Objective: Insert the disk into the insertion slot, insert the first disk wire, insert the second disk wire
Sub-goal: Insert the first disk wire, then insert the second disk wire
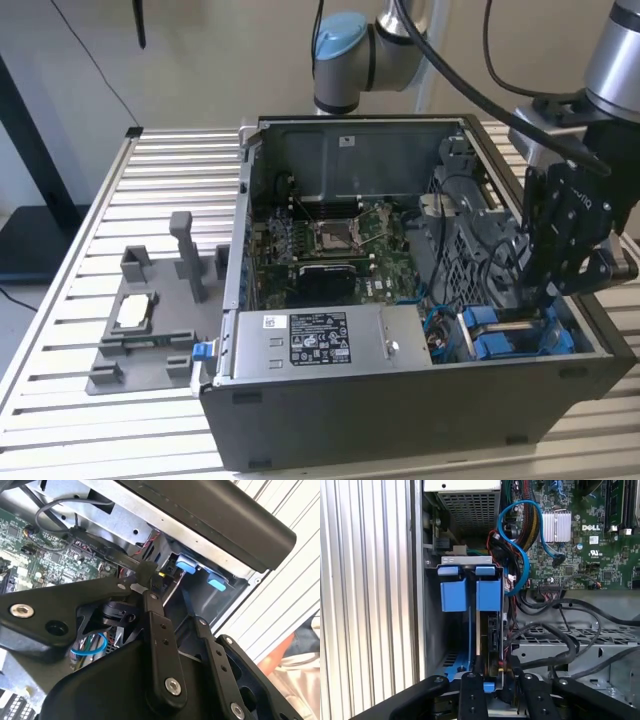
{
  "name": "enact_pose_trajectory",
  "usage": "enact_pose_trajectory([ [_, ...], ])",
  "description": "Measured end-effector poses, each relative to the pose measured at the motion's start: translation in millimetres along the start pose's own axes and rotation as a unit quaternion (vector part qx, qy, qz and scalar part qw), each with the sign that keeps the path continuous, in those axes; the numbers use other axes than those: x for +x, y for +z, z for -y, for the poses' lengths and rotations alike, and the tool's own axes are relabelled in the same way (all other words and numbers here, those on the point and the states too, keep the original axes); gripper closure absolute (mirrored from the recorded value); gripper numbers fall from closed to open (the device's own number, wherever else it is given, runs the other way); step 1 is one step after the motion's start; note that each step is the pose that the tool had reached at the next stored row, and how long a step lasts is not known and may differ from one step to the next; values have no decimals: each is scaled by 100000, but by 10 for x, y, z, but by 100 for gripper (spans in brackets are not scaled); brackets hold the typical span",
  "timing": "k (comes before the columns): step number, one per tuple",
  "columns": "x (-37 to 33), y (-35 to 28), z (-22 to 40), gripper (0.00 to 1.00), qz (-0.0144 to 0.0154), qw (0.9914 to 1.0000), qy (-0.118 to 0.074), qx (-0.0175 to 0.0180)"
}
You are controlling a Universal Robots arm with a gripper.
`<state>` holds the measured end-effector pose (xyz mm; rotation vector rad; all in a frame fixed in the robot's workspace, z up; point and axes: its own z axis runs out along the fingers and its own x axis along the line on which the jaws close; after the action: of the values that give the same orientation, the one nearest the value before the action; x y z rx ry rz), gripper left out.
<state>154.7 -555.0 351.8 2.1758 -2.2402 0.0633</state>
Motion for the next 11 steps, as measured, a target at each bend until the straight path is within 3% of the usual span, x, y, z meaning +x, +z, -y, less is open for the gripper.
enact_pose_trajectory([
  [11,10,-253,4,67,-8,100000,-8,-229],
])
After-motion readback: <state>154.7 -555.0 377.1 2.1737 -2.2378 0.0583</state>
